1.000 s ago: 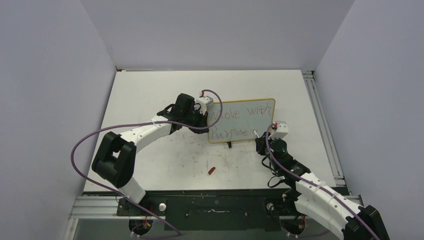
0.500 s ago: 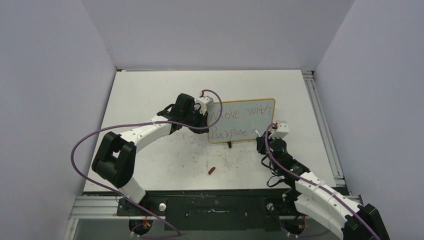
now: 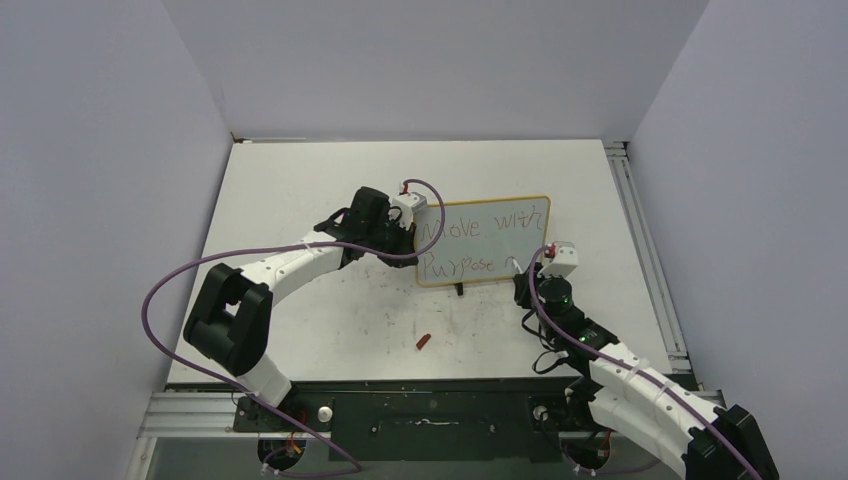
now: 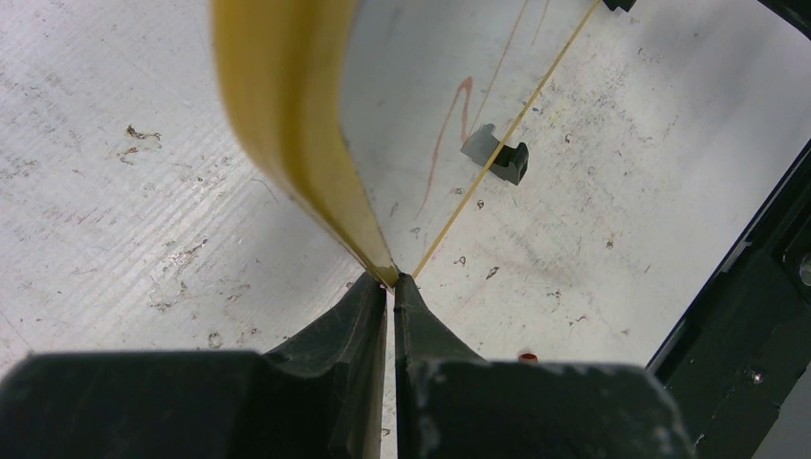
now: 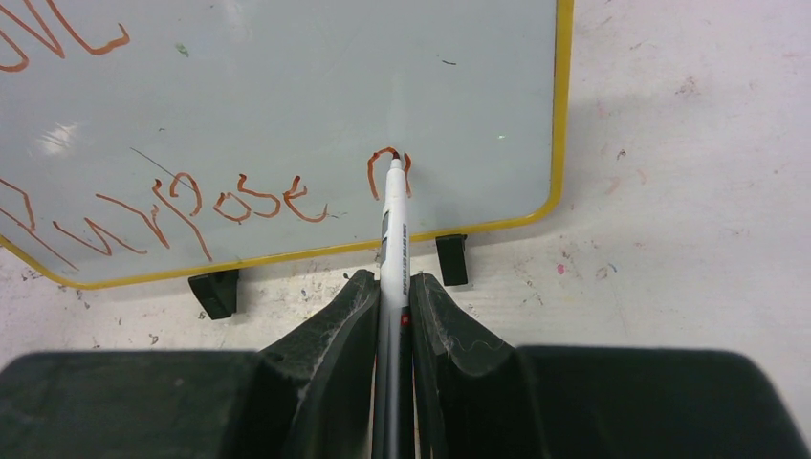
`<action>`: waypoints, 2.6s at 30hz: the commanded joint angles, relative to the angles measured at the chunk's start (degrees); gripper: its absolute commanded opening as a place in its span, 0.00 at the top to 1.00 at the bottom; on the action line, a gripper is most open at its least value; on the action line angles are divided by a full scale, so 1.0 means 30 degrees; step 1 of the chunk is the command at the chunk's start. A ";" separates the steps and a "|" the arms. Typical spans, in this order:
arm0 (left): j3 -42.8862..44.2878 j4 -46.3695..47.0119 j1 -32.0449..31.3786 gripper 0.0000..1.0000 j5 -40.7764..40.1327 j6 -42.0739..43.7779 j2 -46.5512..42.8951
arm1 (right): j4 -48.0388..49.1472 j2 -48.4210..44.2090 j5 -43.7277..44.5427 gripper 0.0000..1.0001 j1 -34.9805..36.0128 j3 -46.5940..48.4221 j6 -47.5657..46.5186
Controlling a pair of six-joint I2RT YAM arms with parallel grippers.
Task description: Write a sentence on the whiteboard
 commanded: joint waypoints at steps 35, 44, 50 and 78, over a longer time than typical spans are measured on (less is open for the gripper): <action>0.1066 0.0407 0.0014 1.00 0.0447 0.0055 -0.0777 | 0.0042 -0.0271 0.1378 0.95 -0.0341 0.0183 0.0411; 0.1073 0.0418 0.0014 1.00 0.0412 0.0055 -0.0741 | 0.0336 0.0133 0.1093 0.95 -0.0431 0.0184 0.0269; 0.1077 0.0422 0.0014 1.00 0.0404 0.0084 -0.0747 | 0.0516 0.0512 0.0594 0.95 -0.0443 0.0292 -0.0001; 0.1073 0.0345 0.0043 1.00 0.0390 0.0114 -0.0835 | 0.0055 0.0159 0.1696 0.95 -0.0462 0.0351 0.0319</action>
